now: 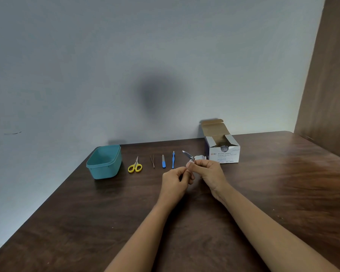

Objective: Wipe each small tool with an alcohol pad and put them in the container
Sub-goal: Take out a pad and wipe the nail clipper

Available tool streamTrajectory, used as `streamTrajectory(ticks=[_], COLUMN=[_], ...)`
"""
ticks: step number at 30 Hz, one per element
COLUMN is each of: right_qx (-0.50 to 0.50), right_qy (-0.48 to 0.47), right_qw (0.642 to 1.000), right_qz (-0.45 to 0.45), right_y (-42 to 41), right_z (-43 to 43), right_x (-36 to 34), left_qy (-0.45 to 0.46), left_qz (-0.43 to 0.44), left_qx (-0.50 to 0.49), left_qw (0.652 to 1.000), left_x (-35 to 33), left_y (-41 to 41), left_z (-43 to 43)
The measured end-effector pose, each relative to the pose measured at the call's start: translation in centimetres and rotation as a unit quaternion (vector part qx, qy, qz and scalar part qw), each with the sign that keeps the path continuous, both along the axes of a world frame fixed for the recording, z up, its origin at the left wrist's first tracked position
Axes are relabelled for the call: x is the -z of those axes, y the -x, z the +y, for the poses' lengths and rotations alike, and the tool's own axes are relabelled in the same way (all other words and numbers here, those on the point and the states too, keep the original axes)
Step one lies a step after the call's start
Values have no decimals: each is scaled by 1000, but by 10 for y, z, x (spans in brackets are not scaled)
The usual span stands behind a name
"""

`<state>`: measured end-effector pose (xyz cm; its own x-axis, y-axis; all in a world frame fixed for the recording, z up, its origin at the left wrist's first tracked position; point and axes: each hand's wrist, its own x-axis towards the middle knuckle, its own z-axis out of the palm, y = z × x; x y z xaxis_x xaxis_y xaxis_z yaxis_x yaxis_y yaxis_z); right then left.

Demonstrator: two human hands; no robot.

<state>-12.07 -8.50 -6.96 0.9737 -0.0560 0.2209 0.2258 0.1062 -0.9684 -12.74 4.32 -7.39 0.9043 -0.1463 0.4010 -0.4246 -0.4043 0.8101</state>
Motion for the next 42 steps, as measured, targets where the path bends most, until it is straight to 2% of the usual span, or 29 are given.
streamTrajectory(ticks=[5,14,23,33,42], right_qx=[29,-22,29,-39,47], right_qy=[1,-32,-43,-7,-46], right_qw=[999,999,998,999,997], right_qz=[-20,-7,-40,-38,-50], right_y=[-1,0,5,3,3], right_z=[3,-5,0,-3,1], right_x=[2,0,-1,0,1], left_qy=[6,-4,7,-1,-19], left_qz=[2,-1,-6,-10,-9], left_qx=[9,13,21,8,27], left_qw=[1000,1000,1000,1000,999], left_x=[-2,-3,-4,-2,-3], left_y=[2,4,7,5,5], left_z=[0,-1,-2,0,-2])
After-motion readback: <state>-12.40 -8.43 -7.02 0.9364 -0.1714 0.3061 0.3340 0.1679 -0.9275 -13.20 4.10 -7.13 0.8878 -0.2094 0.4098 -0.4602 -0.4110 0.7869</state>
